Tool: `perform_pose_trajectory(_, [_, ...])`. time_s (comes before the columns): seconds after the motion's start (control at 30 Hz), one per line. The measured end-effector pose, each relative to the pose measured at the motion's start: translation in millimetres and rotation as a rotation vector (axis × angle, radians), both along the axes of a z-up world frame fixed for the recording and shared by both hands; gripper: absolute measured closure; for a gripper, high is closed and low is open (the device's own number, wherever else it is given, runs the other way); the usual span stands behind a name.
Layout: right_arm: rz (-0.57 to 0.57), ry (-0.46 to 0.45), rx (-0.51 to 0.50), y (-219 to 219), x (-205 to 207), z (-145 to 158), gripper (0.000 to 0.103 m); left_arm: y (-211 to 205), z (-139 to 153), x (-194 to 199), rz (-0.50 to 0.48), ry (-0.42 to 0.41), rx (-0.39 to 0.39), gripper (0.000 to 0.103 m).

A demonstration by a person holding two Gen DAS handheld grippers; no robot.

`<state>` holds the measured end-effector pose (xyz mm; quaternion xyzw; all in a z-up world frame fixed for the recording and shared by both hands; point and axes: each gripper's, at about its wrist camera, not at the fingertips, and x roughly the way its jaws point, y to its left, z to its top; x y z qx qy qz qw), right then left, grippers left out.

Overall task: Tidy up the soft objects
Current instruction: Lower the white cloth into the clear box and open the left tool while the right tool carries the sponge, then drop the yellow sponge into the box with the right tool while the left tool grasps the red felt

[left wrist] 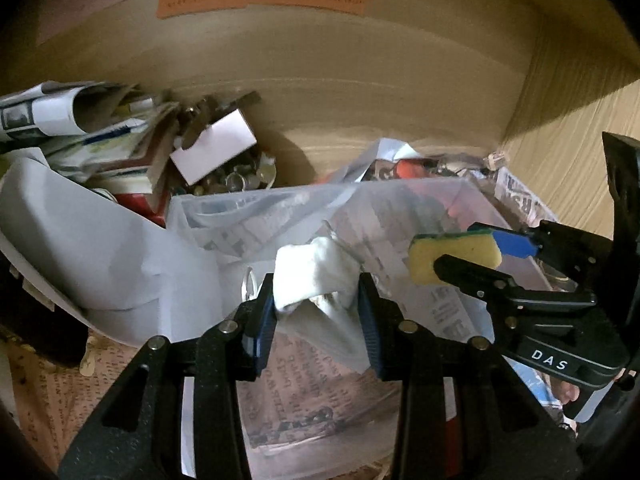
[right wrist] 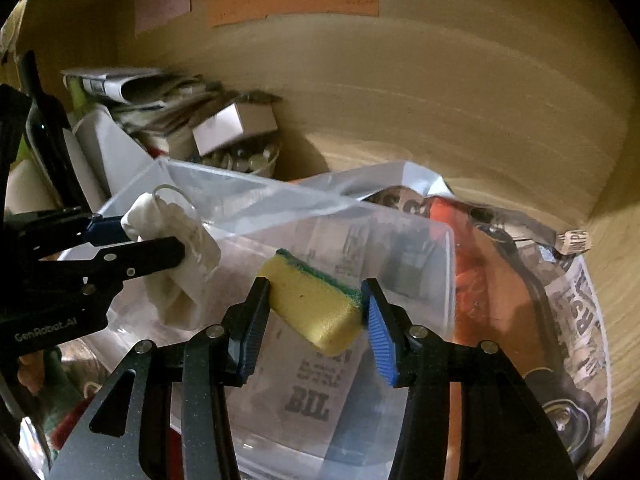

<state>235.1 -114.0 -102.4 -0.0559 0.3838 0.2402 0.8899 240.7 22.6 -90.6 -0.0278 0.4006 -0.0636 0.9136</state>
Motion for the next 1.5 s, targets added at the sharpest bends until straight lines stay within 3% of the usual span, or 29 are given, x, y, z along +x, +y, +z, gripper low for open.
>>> perform_pose_trajectory(0.1, [0.003, 0.012, -0.011, 1.1, 0.7, -3.1, 0.058, -0.6, -1.1, 1.5, -0.005, 0.005, -0.001, 0.055])
perform_pose_trajectory(0.17, [0.003, 0.012, -0.008, 1.1, -0.6, -2.7, 0.057, -0.6, 1.7, -0.8, 0.006, -0.010, 0.008, 0.038])
perform_pose_trajectory(0.37, [-0.020, -0.038, 0.022, -5.8, -11.0, 12.0, 0.040, 3.9, 21.3, -17.0, 0.024, -0.066, 0.008, 0.033])
perform_pose_trajectory(0.63, [-0.041, -0.174, 0.049, -20.9, -46.4, 48.8, 0.022, 7.1, 54.4, -64.3, 0.019, -0.169, -0.011, 0.025])
perform_pose_trajectory(0.9, [-0.031, -0.242, 0.089, -33.5, -87.8, 69.2, 0.021, -0.8, 69.0, -119.4, -0.009, -0.249, 0.008, 0.015])
perform_pose_trajectory(1.2, [-0.039, -0.215, 0.097, -42.6, -121.2, 54.6, 0.021, -14.7, 41.9, -146.1, -0.042, -0.198, 0.007, 0.013])
perform_pose_trajectory(1.5, [-0.058, -0.139, 0.075, -57.2, -133.0, 28.2, 0.021, -39.4, 1.8, -131.3, -0.119, -0.097, 0.019, 0.013])
